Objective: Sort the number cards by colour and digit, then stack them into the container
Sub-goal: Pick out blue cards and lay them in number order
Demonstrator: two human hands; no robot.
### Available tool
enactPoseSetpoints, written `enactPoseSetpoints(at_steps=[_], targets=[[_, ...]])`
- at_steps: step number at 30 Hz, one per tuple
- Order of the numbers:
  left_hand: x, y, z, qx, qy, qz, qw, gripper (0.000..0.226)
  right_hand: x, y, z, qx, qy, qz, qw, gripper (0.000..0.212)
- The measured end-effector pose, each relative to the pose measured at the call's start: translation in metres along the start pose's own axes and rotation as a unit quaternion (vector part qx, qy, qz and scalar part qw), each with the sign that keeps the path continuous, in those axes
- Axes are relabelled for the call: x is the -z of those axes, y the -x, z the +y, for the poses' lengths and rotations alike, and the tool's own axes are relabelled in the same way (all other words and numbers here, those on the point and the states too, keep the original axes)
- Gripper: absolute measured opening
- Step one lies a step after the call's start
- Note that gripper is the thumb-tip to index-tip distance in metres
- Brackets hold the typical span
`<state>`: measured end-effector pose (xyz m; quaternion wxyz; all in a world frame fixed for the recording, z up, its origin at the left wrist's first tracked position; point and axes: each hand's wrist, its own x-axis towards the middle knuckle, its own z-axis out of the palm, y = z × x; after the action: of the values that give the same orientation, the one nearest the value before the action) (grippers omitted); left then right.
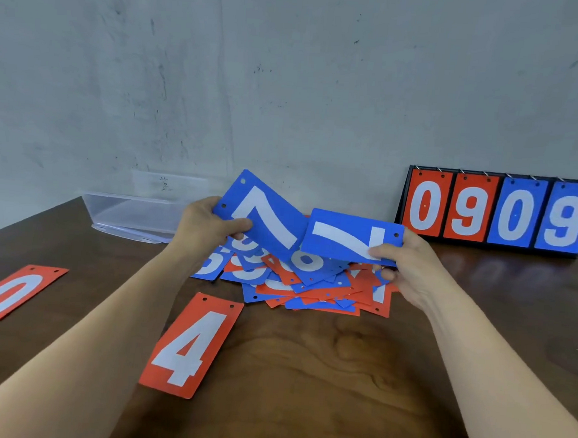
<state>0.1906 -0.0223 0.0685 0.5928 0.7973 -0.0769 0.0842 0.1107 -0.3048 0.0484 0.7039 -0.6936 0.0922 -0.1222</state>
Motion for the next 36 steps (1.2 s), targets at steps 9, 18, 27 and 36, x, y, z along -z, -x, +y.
enactPoseSetpoints(at_steps=[9, 18, 27, 36], targets=[[-0.009, -0.006, 0.003, 0.024, 0.095, -0.031, 0.995, 0.006, -0.021, 0.006, -0.01, 0.037, -0.039, -0.028, 0.998, 0.008], [-0.037, -0.004, -0.012, 0.081, 0.152, -0.156, 0.973, 0.029, -0.104, -0.02, 0.0, 0.064, -0.004, 0.034, 0.997, 0.008], [-0.042, -0.005, -0.016, -0.008, 0.15, -0.139, 0.979, 0.02, -0.123, -0.035, 0.004, 0.134, 0.049, 0.072, 0.987, 0.014], [0.001, -0.035, -0.04, 0.064, 0.187, -0.026, 0.98, 0.02, -0.039, -0.06, 0.021, 0.074, 0.225, 0.164, 0.958, 0.027]])
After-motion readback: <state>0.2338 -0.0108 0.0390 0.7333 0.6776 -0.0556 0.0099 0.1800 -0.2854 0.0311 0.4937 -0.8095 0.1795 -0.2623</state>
